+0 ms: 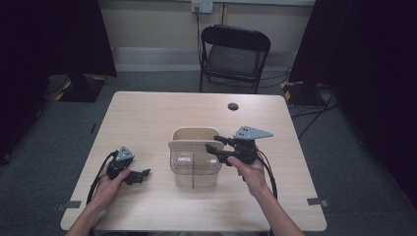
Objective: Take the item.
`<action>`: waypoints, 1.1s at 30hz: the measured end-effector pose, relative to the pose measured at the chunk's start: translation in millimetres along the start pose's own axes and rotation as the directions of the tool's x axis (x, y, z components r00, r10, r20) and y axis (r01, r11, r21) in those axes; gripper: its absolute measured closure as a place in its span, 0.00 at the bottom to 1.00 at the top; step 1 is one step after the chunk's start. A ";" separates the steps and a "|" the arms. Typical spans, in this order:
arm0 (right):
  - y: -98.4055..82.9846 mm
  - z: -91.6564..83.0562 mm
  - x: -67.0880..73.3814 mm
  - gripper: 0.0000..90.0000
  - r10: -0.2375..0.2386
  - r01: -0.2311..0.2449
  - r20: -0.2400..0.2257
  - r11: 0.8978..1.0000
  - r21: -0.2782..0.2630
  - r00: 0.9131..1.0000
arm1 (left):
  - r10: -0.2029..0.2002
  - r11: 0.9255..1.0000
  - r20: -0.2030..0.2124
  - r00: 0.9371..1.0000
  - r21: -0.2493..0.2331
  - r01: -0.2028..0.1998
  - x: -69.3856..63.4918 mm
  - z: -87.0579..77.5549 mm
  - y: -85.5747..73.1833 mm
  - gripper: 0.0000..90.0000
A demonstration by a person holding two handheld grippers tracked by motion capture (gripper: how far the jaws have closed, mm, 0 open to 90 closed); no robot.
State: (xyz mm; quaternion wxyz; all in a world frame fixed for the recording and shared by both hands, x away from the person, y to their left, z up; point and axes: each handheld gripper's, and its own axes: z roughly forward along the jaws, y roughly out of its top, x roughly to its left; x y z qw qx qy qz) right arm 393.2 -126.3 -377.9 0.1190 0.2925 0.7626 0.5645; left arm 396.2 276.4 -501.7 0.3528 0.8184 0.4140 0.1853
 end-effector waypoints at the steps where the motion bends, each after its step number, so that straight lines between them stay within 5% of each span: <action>1: 0.5 0.1 -0.3 0.56 0.001 -0.001 -0.001 1.000 -0.004 1.000 | -0.001 1.000 0.000 1.000 0.001 0.001 0.0 0.0 0.0 0.12; 33: 2.0 1.4 -4.7 0.58 0.024 -0.024 -0.005 0.999 -0.021 1.000 | -0.002 1.000 0.000 1.000 0.001 0.002 -0.1 0.0 -0.1 0.12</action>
